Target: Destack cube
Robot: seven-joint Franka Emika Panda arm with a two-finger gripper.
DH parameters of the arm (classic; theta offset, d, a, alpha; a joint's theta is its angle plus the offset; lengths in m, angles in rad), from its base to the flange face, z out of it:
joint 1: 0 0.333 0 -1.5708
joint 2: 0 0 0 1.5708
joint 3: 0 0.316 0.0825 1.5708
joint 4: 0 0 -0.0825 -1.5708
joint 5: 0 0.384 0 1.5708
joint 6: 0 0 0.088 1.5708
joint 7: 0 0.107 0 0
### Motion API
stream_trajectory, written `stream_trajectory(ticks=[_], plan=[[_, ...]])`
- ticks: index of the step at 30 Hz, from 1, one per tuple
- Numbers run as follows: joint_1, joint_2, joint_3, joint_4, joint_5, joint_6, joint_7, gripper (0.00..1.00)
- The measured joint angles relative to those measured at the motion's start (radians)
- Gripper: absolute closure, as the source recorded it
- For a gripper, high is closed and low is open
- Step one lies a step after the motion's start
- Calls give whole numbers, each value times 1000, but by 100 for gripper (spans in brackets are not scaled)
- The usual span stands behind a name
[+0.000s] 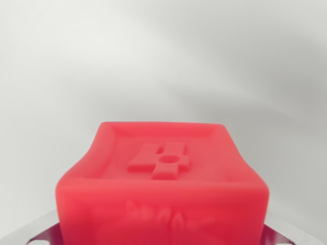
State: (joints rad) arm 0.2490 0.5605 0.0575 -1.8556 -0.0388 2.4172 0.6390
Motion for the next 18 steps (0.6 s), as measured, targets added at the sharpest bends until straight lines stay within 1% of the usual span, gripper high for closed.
stream_trajectory(ticks=[12,18], plan=[[28,38,0,53,-2,-15,-19,100],[38,58,0,71,-3,-15,-24,100]])
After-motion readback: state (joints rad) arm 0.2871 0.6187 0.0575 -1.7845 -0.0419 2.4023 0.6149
